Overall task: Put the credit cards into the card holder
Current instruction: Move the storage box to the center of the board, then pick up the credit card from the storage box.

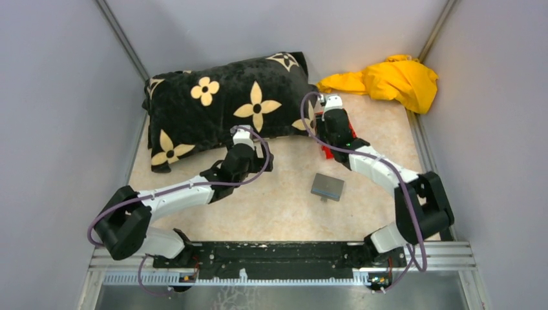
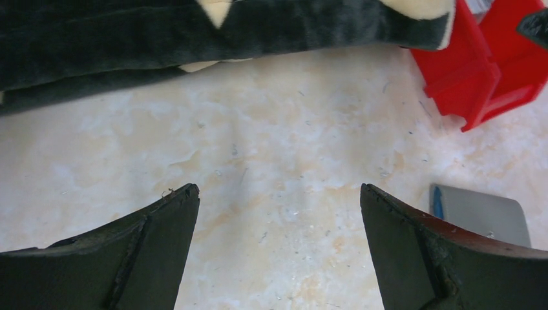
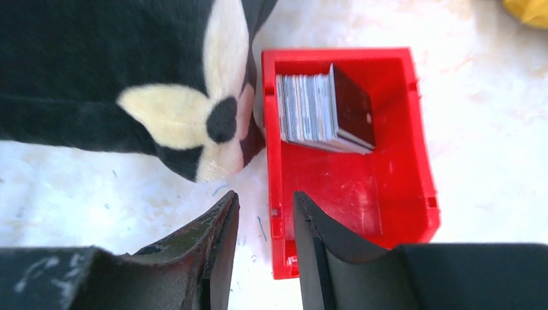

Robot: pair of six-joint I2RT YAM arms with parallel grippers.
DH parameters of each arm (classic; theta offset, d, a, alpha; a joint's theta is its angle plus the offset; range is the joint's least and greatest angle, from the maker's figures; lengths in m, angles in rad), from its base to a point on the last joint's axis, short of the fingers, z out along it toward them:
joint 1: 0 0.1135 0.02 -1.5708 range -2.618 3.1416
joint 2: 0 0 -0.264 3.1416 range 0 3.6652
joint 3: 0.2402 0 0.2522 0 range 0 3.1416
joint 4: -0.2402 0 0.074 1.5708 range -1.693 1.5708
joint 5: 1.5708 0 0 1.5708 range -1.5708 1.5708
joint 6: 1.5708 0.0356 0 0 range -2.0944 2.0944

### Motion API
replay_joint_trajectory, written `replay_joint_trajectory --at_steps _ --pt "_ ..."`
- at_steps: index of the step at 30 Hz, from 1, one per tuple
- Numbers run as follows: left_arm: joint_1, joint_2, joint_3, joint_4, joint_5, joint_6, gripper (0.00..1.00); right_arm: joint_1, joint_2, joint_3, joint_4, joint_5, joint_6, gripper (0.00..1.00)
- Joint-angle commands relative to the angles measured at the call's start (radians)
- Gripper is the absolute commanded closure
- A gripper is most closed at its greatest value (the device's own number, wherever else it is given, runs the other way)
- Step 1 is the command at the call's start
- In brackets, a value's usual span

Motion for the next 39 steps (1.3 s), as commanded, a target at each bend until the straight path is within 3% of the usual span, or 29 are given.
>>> replay_joint_trajectory --at_steps 1,8,24,39 --pt "-0.018 0.030 0.040 0.046 0.088 0.036 0.00 0.017 -0.118 0.039 -0.004 0.080 -0.011 0.61" --pt "-0.043 0.087 0.024 0.085 0.202 0.031 0.00 -0.006 -0.060 0.127 -0.039 0.135 -0.030 0.58" --pt "-0.107 0.309 0.136 0.139 0.369 0.050 0.00 -0.190 0.224 0.321 -0.028 -0.110 0.055 0.59" --pt "-0.126 0.396 0.214 0.132 0.388 0.055 0.00 -0.261 0.364 0.410 -0.053 -0.253 0.112 0.58"
